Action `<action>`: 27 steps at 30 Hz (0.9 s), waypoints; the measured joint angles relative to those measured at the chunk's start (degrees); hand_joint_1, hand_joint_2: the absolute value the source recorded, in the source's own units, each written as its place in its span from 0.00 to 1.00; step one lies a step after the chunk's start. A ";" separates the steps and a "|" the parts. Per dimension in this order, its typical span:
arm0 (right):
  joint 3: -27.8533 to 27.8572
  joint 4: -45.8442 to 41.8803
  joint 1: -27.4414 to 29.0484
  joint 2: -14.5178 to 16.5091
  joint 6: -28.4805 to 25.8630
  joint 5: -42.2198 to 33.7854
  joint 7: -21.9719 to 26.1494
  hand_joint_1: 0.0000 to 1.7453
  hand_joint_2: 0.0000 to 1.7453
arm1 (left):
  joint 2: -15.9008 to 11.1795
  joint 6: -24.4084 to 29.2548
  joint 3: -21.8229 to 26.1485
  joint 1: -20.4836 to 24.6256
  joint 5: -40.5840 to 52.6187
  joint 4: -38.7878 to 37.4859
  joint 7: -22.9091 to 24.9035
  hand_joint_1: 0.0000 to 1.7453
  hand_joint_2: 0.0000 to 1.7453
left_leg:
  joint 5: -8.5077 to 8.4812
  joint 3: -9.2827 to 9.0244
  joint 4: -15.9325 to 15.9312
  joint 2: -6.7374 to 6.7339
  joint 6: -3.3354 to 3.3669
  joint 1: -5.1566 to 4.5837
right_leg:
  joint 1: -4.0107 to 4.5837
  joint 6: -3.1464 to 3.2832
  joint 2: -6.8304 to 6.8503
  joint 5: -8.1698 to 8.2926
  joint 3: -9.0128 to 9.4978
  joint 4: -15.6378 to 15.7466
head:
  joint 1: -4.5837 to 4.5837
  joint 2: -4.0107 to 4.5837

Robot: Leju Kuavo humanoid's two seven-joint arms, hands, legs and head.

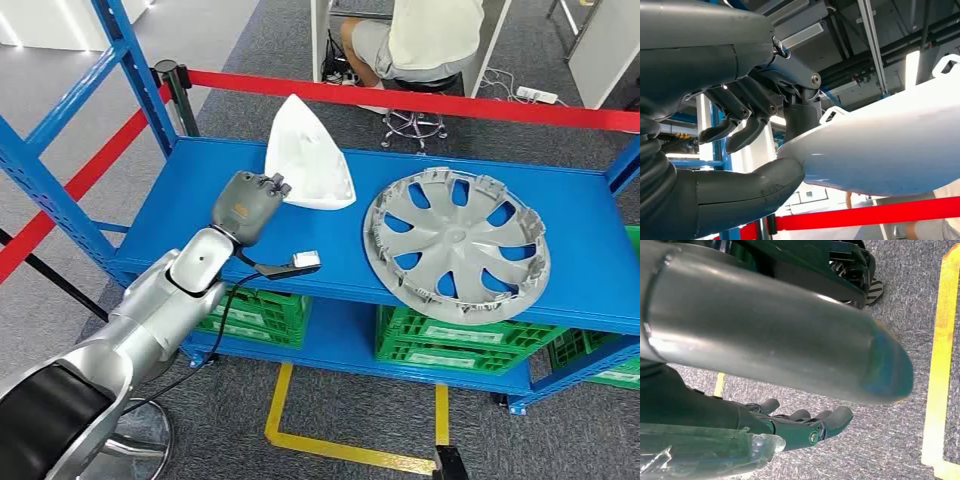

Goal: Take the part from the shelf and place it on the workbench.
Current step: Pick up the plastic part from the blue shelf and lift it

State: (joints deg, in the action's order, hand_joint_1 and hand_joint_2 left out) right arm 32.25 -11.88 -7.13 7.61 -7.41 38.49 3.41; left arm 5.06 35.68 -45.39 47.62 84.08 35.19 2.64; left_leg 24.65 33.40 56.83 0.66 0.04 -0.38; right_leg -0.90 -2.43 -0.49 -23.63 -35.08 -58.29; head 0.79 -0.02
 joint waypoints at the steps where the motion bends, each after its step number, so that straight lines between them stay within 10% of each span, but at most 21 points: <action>1: 0.00 0.00 0.00 0.01 0.00 0.00 0.00 0.00 0.00 | 0.00 0.00 -0.03 0.00 0.00 0.00 0.00 1.00 1.00 | 0.03 0.04 0.07 0.00 0.08 -0.03 | -0.03 -0.07 0.00 0.00 0.00 0.00 | 0.01 0.00; 7: 0.06 -0.01 0.02 0.02 -0.01 0.02 0.25 0.00 0.00 | -0.14 0.17 -0.21 -0.01 0.10 0.04 0.05 1.00 1.00 | -0.90 -0.06 -0.64 -0.14 1.33 0.06 | -0.21 -1.27 -0.03 -0.18 -0.23 0.02 | -0.01 0.00; 11: 0.08 -0.01 0.14 -0.01 -0.21 0.28 0.34 0.00 0.00 | -0.40 0.57 -0.28 -0.60 0.15 0.07 0.23 1.00 1.00 | -1.43 -0.08 -1.28 -0.28 1.62 0.46 | -0.21 -1.87 0.05 -6.82 -4.98 -11.84 | -0.23 0.00; 13: 0.09 -0.01 0.27 -0.05 -0.40 0.40 0.33 0.00 0.00 | -0.63 0.62 -0.31 -1.27 0.15 0.07 0.30 1.00 1.00 | -1.47 -0.03 -1.19 -0.30 1.55 0.55 | -0.30 -2.13 0.08 -7.10 -5.95 -15.01 | -0.23 0.00; 17: 0.10 -0.04 0.08 -0.17 -0.77 0.67 0.41 0.00 0.00 | -1.08 0.75 -0.28 -1.82 0.15 0.08 0.35 1.00 1.00 | -1.32 0.41 -0.37 -0.16 0.50 0.92 | -0.51 -2.67 -0.05 -1.90 1.04 -3.21 | -0.35 0.00; 22: 0.15 -0.05 0.07 -0.25 -1.43 1.02 1.08 0.00 0.00 | -1.98 1.25 -0.24 -2.14 0.15 0.18 0.41 1.00 1.00 | -1.05 1.74 0.89 -0.01 -1.02 0.78 | -0.47 -0.49 -0.46 -1.80 1.17 -1.37 | -0.39 0.00; 27: 0.21 -0.17 -0.03 -0.28 -1.63 1.32 1.37 0.00 0.00 | -2.50 1.34 -0.13 -2.61 0.21 0.36 0.39 1.00 1.00 | 8.38 7.39 15.82 -0.13 -1.55 0.85 | -0.13 1.42 -0.17 -0.22 -1.04 -1.36 | -0.14 0.00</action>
State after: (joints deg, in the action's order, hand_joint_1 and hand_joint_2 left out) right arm 32.46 -12.05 -7.15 7.32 -9.04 39.81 4.78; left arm 2.56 37.03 -45.51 45.00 84.30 35.54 3.04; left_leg 33.03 40.79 72.65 0.53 -1.51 0.47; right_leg -1.03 -1.01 -0.66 -23.85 -36.12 -59.65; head 0.64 -0.02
